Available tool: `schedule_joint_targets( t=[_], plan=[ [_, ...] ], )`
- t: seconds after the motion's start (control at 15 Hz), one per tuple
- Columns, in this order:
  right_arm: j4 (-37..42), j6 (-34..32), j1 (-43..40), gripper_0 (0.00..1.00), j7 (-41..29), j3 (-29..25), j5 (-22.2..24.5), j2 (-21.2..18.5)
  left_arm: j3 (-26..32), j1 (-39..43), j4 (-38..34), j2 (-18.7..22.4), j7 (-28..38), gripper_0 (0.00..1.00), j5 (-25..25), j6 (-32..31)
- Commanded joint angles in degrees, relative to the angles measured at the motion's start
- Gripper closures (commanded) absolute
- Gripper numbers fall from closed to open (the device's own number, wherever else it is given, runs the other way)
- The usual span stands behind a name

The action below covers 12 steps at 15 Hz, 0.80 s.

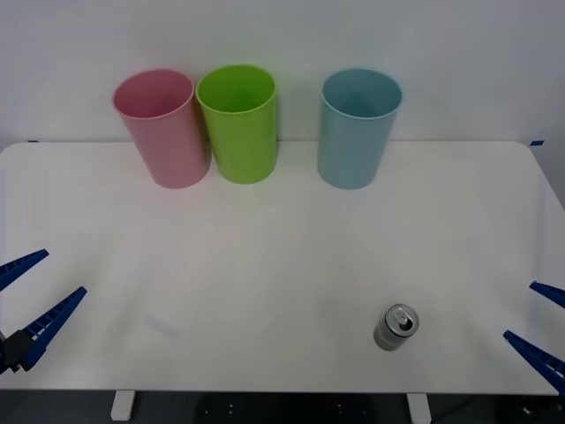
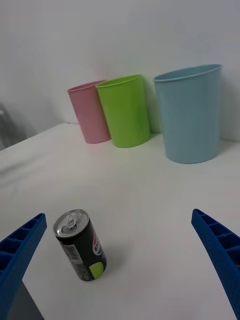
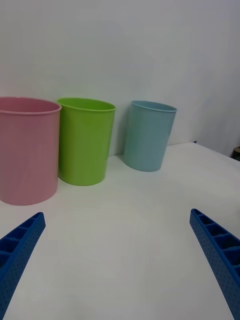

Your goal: Grasp the object on the table and drop it into the matching bin: aluminum can to the light blue bin, PET bottle to the pink bin.

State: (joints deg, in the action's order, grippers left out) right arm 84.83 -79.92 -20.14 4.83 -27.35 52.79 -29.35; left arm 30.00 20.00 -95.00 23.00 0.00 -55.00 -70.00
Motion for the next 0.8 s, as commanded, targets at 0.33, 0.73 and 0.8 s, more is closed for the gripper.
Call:
schedule_joint_targets(
  t=[0.33,0.73,0.8],
  plan=[
    [-0.1,-0.5,-1.39,0.0,4.4,1.16,4.51,-0.44,0.0,0.0,0.0,0.0,0.0,0.0,0.0,0.0],
    [-3.35,-0.15,-1.04,0.0,10.73,4.23,6.54,-0.53,0.0,0.0,0.0,0.0,0.0,0.0,0.0,0.0],
    [-4.06,-0.15,-0.78,0.0,11.17,5.02,6.54,-0.53,0.0,0.0,0.0,0.0,0.0,0.0,0.0,0.0]
  ],
)
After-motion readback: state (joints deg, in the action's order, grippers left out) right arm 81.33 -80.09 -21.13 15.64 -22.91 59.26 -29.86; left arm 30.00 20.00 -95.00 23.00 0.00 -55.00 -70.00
